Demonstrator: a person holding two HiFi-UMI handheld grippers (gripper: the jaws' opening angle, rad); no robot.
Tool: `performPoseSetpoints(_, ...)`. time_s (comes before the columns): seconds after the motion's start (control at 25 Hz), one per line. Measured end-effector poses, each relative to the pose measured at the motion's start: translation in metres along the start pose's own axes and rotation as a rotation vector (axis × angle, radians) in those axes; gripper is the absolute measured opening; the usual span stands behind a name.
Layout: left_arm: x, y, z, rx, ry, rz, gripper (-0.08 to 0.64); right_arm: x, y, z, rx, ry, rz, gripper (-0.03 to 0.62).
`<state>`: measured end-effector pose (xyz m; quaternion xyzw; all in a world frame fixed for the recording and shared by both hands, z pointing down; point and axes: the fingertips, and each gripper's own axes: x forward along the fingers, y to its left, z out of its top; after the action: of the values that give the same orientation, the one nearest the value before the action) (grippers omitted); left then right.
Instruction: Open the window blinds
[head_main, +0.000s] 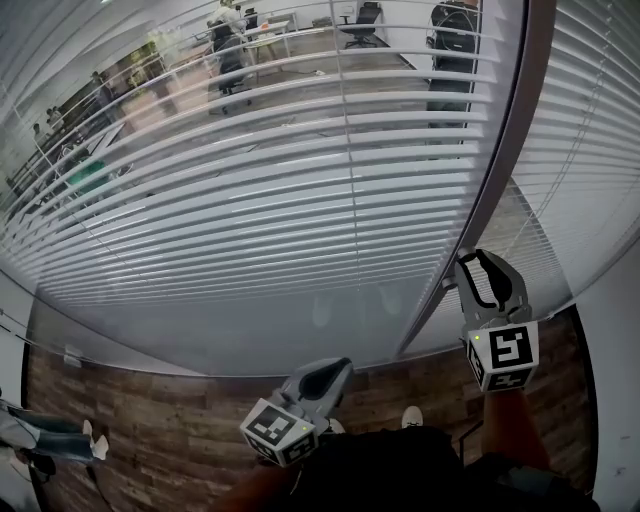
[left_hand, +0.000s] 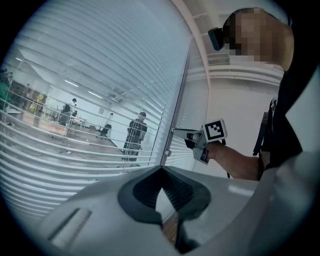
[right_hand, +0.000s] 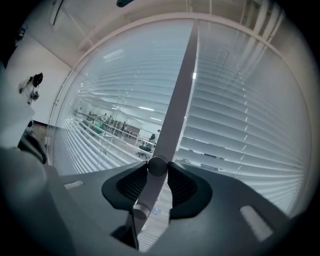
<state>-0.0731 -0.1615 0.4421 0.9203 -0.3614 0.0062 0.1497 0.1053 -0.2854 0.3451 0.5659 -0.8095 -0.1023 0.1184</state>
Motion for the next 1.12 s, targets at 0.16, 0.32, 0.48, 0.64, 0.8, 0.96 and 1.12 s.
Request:
performPoseSetpoints(0.16, -0.009, -0.004, -0.001, 0.001, -0.007, 0.008, 0.000, -0.016, 0.011, 0.002, 0.029, -0.021, 0.036, 0.153)
performPoseSetpoints(0.32, 0.001, -0.011, -0.001, 0.005, -0.007, 0.020, 0.000, -0.032, 0.005, -0.006, 0.107, -0.028, 0.079, 0.131)
performPoseSetpoints(0.48, 0.007, -0.026, -0.005, 0.018, 0.001, 0.029, 0.000, -0.061, 0.014, -0.015, 0.249, -0.070, 0.199, 0.025)
performPoseSetpoints(0.64, 0.035, -0.038, -0.001, 0.010, -0.012, 0.043, 0.000, -0.071, 0.017, -0.037, 0.329, -0.052, 0.315, 0.025)
performPoseSetpoints(0.8, 0.061, -0.062, 0.017, 0.010, -0.050, 0.059, 0.000, -0.082, 0.019, -0.045, 0.320, -0.038, 0.425, 0.025)
performPoseSetpoints(0.96, 0.068, -0.085, 0.026, 0.010, -0.074, 0.102, 0.000, -0.095, 0.018, -0.037, 0.300, -0.044, 0.516, 0.023)
performPoseSetpoints(1.12, 0.081, -0.093, 0.011, -0.013, -0.059, 0.191, 0.000, -0.096, 0.000, -0.059, 0.320, -0.058, 0.574, 0.023)
